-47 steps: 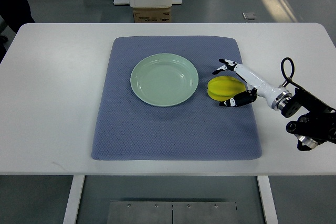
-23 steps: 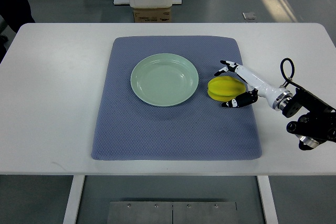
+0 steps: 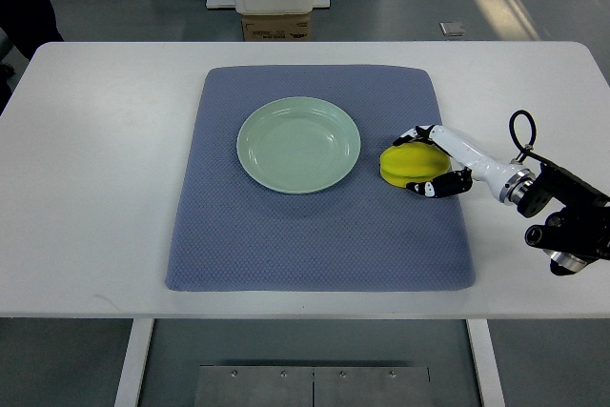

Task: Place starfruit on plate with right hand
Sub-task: 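Close the right hand fingers around the yellow starfruit, then lift the starfruit with the right hand and carry it toward the plate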

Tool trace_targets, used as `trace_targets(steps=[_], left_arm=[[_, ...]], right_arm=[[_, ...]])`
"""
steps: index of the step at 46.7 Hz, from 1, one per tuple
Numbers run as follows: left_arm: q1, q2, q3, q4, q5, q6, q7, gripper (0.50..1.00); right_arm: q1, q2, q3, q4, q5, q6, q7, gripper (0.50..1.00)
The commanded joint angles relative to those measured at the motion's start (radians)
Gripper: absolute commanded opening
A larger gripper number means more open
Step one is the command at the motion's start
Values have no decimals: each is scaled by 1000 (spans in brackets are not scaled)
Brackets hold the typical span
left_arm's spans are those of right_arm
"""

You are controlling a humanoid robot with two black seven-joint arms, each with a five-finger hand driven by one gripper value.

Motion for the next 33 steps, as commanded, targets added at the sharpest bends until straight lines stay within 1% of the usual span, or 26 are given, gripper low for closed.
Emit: trace_targets(steps=[1, 2, 14, 33], left_arm=[[0, 0, 0, 0, 0, 1, 0, 1000], [0, 0, 0, 0, 0, 1, 0, 1000], [0, 0, 0, 0, 0, 1, 0, 1000], [0, 0, 0, 0, 0, 1, 0, 1000]], right_arm=[[5, 0, -5, -3, 1, 0, 0, 554], [5, 0, -5, -3, 1, 0, 0, 500], [13, 0, -5, -3, 12, 0, -11, 500], [41, -6, -1, -1, 19, 3, -5, 500]])
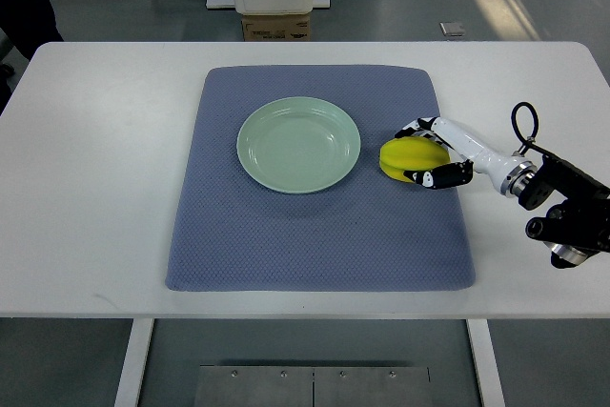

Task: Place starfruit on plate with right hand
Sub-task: 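Lift the starfruit with the right hand and carry it toward the plate, then lower the held starfruit onto the center of the green plate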

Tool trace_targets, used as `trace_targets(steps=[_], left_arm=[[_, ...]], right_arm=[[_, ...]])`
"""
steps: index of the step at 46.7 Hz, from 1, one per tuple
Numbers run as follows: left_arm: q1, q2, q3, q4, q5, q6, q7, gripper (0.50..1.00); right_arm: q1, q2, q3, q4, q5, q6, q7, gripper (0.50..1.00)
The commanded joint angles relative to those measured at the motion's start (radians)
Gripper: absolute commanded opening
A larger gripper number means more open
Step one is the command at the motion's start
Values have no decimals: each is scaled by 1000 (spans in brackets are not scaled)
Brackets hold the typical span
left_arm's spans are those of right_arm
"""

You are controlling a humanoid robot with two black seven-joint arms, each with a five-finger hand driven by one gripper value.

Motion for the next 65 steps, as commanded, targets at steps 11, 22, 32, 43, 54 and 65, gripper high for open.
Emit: trace_targets(steps=[11, 22, 32, 43, 54, 65], left_arm=[[0, 0, 0, 0, 0, 1, 0, 1000], [0, 0, 0, 0, 0, 1, 0, 1000], [0, 0, -1, 0, 0, 1, 0, 1000], [0, 0, 0, 0, 0, 1, 0, 1000], [0, 0, 0, 0, 0, 1, 0, 1000], [0, 0, 0, 0, 0, -1, 0, 1000]], right_arm=[[75, -62, 7, 5, 26, 19, 6, 500], [156, -113, 35, 8, 31, 126, 6, 500], [161, -102, 79, 2, 32, 161, 2, 500], [155, -18, 81, -4, 58, 161, -2, 500], [145, 93, 88, -76, 110, 161, 2, 500], [141, 194, 97, -128, 150, 163, 4, 500]])
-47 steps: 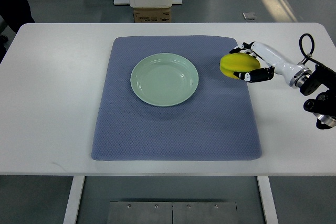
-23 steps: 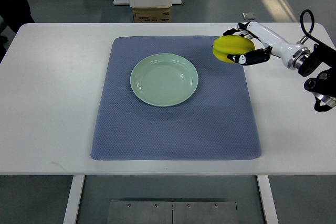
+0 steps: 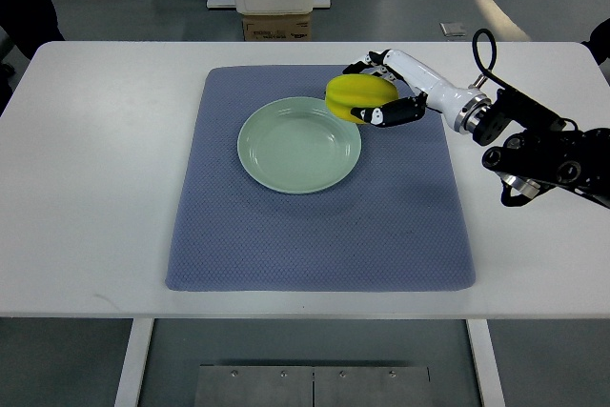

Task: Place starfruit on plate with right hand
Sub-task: 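Lower the held starfruit onto the center of the green plate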

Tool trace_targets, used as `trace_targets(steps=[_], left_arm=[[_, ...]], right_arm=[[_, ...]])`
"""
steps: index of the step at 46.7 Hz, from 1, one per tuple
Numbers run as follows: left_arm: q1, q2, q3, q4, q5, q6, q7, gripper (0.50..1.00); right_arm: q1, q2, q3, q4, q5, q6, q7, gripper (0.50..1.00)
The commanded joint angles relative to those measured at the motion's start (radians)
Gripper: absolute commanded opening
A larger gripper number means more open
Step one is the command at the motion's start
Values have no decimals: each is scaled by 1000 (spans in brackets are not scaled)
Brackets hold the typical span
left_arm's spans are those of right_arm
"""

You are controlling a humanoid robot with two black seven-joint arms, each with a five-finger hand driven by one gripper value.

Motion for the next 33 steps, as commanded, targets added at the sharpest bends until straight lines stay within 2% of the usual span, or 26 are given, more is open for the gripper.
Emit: trace_targets(steps=[1, 12, 33], left_arm=[[0, 0, -1, 0, 0, 0, 0, 1000], [0, 0, 0, 0, 0, 0, 0, 1000], [0, 0, -1, 0, 0, 0, 0, 1000]], right_arm=[[-6, 40, 11, -29, 15, 1, 0, 500], [-48, 148, 47, -153, 29, 51, 0, 500], [-143, 280, 51, -279, 30, 63, -5, 500]])
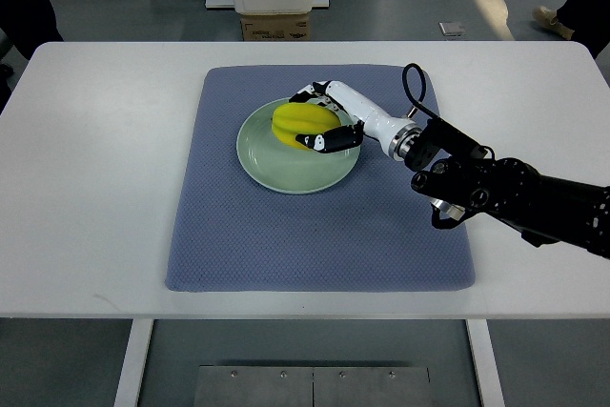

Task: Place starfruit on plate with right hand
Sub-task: 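Lower the held starfruit onto the center of the green plate, then open the right hand fingers to release the starfruit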

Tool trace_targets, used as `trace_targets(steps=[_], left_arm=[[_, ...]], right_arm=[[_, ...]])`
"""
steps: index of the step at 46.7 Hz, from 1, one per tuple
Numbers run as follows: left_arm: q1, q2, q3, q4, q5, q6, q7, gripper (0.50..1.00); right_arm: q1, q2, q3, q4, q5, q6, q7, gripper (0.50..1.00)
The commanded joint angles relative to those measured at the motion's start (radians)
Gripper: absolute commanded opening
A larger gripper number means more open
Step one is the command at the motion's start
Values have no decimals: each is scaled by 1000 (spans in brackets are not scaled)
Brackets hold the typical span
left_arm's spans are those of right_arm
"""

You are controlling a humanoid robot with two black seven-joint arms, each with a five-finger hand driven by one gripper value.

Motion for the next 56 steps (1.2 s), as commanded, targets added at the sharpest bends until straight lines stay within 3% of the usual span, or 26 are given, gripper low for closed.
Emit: trace_targets(steps=[1, 28, 29, 33, 36, 56], left_arm=[[0, 0, 0, 0, 0, -1, 0, 1000], [0, 0, 0, 0, 0, 1, 0, 1000], [0, 0, 0, 0, 0, 1, 0, 1000], [0, 0, 0, 0, 0, -1, 0, 1000], [0, 0, -2, 0, 0, 1, 0, 1000], [0, 0, 0, 0, 0, -1, 0, 1000]], right_arm=[[-14, 12, 0, -13, 0, -1, -1, 500], [-29, 12, 1, -25, 0, -4, -3, 500], [-29, 12, 8, -25, 0, -4, -3, 531], [-34, 12, 58, -25, 0, -4, -3, 836], [-45, 12, 100, -25, 0, -2, -3, 993], [-45, 12, 117, -16, -1, -2, -3, 1000]])
